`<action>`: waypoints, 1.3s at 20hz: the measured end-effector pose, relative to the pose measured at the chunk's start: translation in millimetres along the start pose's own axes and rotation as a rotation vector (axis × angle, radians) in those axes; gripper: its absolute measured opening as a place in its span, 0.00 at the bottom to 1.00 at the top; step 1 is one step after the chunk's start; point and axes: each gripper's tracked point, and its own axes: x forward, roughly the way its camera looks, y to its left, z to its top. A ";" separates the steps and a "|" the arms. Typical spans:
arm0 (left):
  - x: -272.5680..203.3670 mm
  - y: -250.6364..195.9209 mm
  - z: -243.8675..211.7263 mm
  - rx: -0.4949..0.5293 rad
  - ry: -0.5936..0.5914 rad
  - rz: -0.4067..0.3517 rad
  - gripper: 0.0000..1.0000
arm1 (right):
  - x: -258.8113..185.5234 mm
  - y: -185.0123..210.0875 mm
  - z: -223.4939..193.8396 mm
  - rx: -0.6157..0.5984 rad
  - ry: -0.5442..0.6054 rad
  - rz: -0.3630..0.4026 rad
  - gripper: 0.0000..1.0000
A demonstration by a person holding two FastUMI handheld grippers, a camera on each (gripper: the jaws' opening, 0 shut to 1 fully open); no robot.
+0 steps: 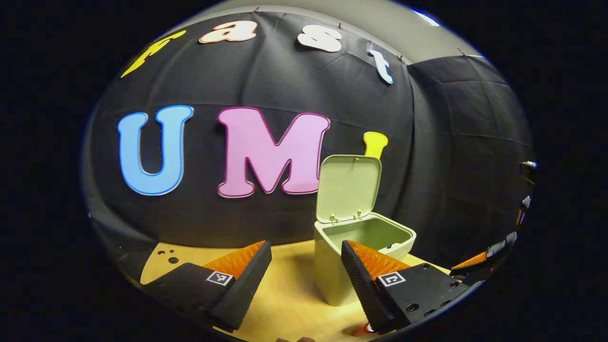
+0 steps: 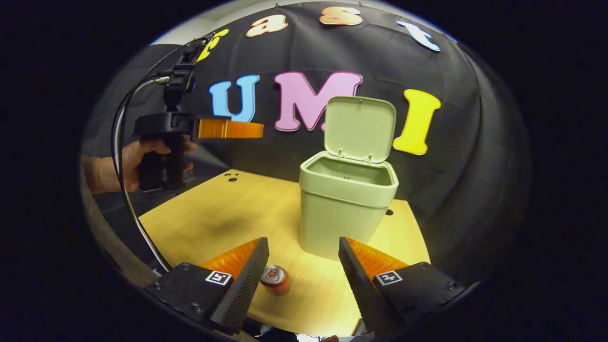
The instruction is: Press the lid of the desktop garbage bin to open it, pick up the crumpled paper on the desktop and throw it into the bin, then pick up the pop can on the desktop and drop it into the bin, and finally close the garbage bin lid.
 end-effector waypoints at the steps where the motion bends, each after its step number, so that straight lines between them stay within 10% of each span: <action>1: -10.7 7.3 -5.6 -0.003 0.007 0.021 0.95 | 3.2 6.4 -7.2 -0.010 0.021 0.022 0.94; 26: -132.6 85.4 -81.4 -0.080 0.165 0.308 0.95 | 90.5 39.9 -140.6 -0.031 0.340 0.150 0.94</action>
